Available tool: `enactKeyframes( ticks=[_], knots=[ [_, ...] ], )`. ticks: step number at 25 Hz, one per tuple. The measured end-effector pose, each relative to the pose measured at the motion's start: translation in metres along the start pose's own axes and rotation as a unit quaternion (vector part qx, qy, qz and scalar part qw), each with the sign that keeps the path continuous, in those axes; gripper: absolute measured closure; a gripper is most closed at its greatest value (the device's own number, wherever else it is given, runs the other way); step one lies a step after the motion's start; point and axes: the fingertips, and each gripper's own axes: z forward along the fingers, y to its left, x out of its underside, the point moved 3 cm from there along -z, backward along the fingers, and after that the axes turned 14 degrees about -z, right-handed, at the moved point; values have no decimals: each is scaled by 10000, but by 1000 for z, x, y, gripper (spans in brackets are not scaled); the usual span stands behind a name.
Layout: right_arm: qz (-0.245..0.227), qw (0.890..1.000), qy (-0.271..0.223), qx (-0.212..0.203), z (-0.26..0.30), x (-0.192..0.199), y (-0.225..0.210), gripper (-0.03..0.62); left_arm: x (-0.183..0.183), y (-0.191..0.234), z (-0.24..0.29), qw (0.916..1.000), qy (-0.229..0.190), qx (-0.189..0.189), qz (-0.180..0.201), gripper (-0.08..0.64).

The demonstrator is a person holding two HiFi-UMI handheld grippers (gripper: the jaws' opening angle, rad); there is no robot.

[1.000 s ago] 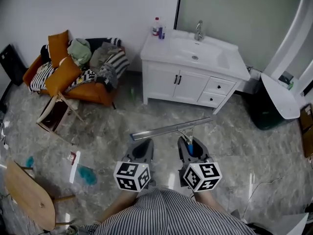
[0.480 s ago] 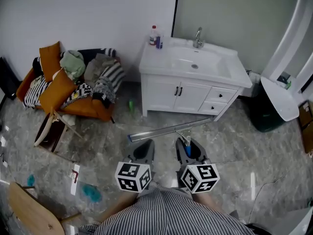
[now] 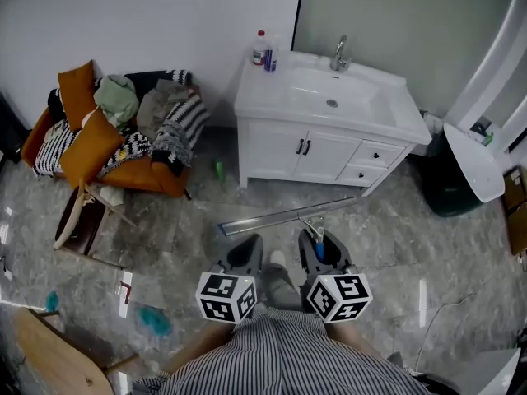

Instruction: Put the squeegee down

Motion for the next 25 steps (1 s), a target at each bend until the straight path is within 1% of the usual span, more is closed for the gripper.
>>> enactKeyframes(
  ticks=[5, 10, 15, 20, 25],
  knots=[
    [43, 9999, 25, -113, 36, -2, -15, 480, -15, 14, 30, 9999, 5, -118, 17, 546],
    [23, 9996, -7, -270, 87, -13, -37, 480, -41, 30, 73, 9998, -49, -214, 35, 546],
    [-19, 9993, -36, -369, 141, -32, -76, 480, -75, 37, 131, 9995, -130, -250, 153, 546],
    [-161, 9987, -125, -477, 194, -56, -116, 480, -114, 47, 188, 9988, -292, -372, 94, 546],
    [-167, 9984, -118, -534, 241, -70, -159, 480, -139, 46, 246, 9988, -338, -327, 100, 546]
  ],
)
